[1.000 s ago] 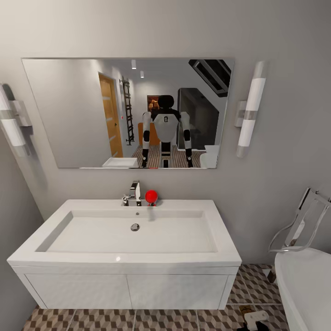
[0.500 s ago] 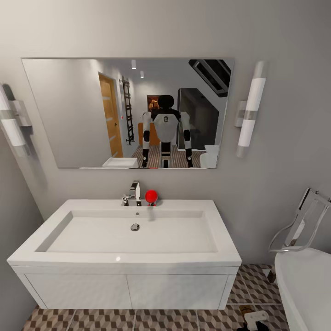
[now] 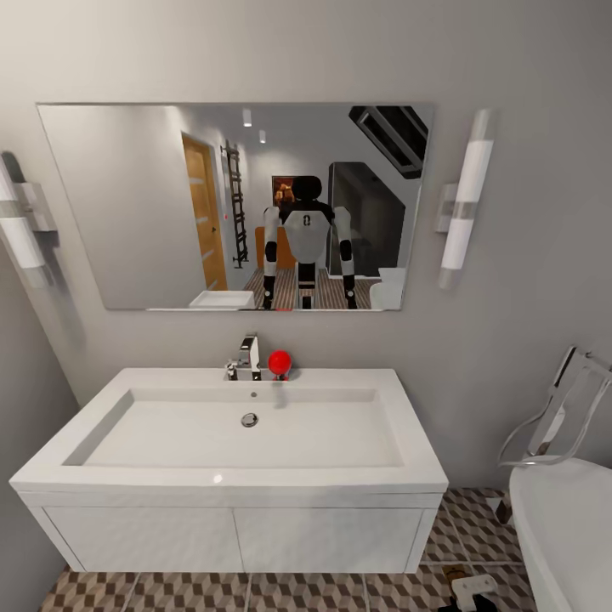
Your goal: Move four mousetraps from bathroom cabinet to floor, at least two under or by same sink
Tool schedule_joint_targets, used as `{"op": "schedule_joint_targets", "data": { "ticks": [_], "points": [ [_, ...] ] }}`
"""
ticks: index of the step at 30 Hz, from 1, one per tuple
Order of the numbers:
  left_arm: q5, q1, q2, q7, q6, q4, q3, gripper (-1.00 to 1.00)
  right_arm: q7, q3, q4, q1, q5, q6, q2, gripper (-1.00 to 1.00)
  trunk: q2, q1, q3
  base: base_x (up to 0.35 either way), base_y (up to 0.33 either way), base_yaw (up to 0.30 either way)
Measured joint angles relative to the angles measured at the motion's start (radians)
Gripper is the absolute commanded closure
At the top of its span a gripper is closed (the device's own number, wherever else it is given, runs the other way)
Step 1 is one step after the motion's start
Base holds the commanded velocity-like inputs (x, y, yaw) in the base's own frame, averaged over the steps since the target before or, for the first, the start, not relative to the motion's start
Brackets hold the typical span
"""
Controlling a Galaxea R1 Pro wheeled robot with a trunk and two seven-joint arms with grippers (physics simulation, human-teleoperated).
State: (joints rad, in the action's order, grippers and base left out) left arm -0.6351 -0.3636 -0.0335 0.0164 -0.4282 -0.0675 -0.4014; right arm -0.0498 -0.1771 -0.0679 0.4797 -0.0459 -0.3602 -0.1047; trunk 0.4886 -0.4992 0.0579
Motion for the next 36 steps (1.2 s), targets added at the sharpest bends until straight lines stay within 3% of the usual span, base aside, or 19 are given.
{"op": "schedule_joint_targets", "data": {
  "ticks": [19, 36],
  "points": [
    [0.001, 0.000, 0.016, 0.002, -0.006, 0.000, 0.001, 1.00, -0.002, 0.002, 0.000, 0.000, 0.001, 0.000, -0.001, 1.00, 0.133, -0.073, 0.060, 0.000, 0.000, 0.000],
    [0.000, 0.000, 0.009, 0.004, -0.005, 0.000, 0.003, 1.00, -0.008, 0.000, 0.002, 0.000, 0.007, 0.000, -0.001, 1.00, 0.253, -0.138, 0.113, 0.000, 0.000, 0.000]
  ]
}}
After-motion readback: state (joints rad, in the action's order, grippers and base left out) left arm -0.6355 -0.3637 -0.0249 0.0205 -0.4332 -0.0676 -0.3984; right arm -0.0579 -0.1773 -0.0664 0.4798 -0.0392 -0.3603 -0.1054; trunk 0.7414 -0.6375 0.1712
